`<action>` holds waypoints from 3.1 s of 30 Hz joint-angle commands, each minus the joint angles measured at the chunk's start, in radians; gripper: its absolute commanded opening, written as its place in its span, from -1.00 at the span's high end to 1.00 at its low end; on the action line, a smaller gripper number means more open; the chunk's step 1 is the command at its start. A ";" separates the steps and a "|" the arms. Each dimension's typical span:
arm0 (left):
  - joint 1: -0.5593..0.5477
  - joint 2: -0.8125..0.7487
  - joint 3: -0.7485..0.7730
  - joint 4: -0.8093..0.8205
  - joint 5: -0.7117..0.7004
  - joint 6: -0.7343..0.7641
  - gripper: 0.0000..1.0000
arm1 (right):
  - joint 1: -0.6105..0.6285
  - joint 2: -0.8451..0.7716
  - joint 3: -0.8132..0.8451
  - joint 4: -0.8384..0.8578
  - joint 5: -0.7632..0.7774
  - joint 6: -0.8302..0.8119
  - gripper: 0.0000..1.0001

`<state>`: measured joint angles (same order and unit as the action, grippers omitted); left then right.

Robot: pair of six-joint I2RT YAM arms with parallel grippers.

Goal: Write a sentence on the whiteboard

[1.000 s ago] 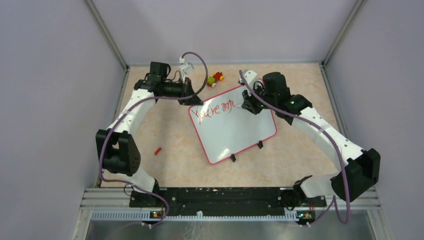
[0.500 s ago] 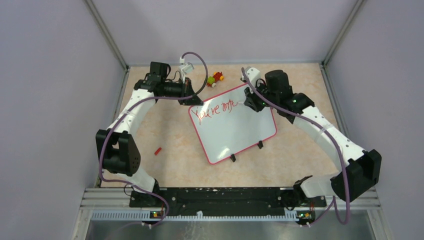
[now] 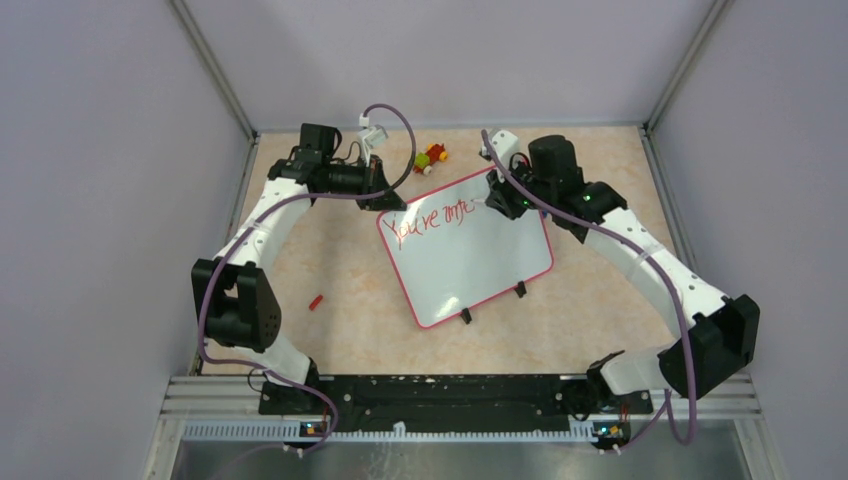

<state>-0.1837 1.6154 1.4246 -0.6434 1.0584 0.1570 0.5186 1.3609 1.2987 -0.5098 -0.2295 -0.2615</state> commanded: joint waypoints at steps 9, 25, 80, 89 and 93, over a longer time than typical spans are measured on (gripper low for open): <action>-0.020 0.001 0.019 -0.015 0.019 0.011 1.00 | 0.033 0.012 0.031 0.014 -0.016 0.004 1.00; -0.020 0.000 0.020 -0.015 0.017 0.010 1.00 | -0.008 -0.016 0.014 0.026 0.042 0.008 1.00; -0.020 0.021 0.039 -0.050 0.030 0.052 1.00 | -0.176 -0.088 -0.018 -0.016 -0.440 0.025 1.00; -0.020 0.018 0.039 -0.050 0.030 0.051 1.00 | -0.176 -0.085 -0.057 0.053 -0.428 0.050 1.00; -0.020 0.018 0.039 -0.050 0.032 0.048 1.00 | -0.175 -0.079 -0.060 0.068 -0.401 0.058 1.00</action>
<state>-0.1864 1.6260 1.4441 -0.6701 1.0679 0.1825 0.3443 1.3025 1.2377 -0.5064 -0.6361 -0.2146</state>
